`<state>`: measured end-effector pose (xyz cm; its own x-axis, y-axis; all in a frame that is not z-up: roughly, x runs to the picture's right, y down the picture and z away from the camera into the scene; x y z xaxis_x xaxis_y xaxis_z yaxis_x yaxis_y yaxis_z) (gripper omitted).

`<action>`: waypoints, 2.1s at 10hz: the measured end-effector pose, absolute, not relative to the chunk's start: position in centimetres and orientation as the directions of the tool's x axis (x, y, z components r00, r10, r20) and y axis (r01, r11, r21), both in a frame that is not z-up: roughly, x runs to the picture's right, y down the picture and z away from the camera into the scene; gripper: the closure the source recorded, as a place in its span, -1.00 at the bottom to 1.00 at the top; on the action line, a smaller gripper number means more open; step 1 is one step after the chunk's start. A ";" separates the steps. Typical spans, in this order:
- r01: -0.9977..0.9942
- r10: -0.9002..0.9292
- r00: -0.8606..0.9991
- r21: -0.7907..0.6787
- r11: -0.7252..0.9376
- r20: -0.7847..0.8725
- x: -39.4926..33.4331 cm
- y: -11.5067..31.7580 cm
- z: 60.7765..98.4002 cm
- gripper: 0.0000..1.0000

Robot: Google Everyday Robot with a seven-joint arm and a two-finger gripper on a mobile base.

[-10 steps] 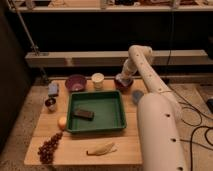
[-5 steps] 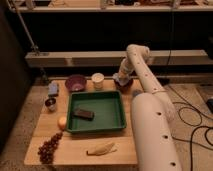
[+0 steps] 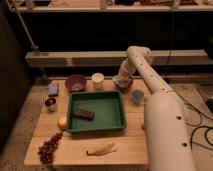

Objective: Wipe red bowl with towel

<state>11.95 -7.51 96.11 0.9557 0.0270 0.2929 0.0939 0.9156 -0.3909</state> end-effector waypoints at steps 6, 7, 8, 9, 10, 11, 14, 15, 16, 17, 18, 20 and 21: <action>0.061 0.022 0.980 -0.399 0.915 0.200 16.1 -8.0 97.1 1.00; 0.055 0.024 0.981 -0.394 0.917 0.193 16.2 -8.7 97.8 1.00; 0.052 0.025 0.981 -0.390 0.920 0.190 16.2 -9.4 98.3 1.00; 0.050 0.027 0.981 -0.385 0.922 0.192 16.0 -10.1 99.0 1.00; 0.053 0.027 0.979 -0.381 0.923 0.201 15.4 -10.6 99.5 1.00; 0.068 0.025 0.972 -0.380 0.922 0.235 13.3 -10.9 99.8 1.00; 0.105 0.018 0.953 -0.385 0.917 0.303 10.9 -10.3 99.0 1.00; 0.129 0.006 0.945 -0.388 0.913 0.327 10.3 -9.3 97.7 1.00; 0.141 -0.003 0.945 -0.395 0.908 0.328 10.6 -8.6 96.8 1.00; 0.149 -0.009 0.944 -0.400 0.904 0.330 10.6 -8.3 96.2 1.00; 0.151 -0.011 0.945 -0.408 0.900 0.326 11.2 -7.7 95.4 1.00; 0.133 -0.005 0.957 -0.420 0.898 0.291 13.9 -7.2 94.9 1.00; 0.128 -0.005 0.960 -0.423 0.897 0.280 14.3 -7.3 94.9 1.00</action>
<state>14.34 -7.27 94.89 0.9599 -0.0049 0.2802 0.1281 0.8970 -0.4231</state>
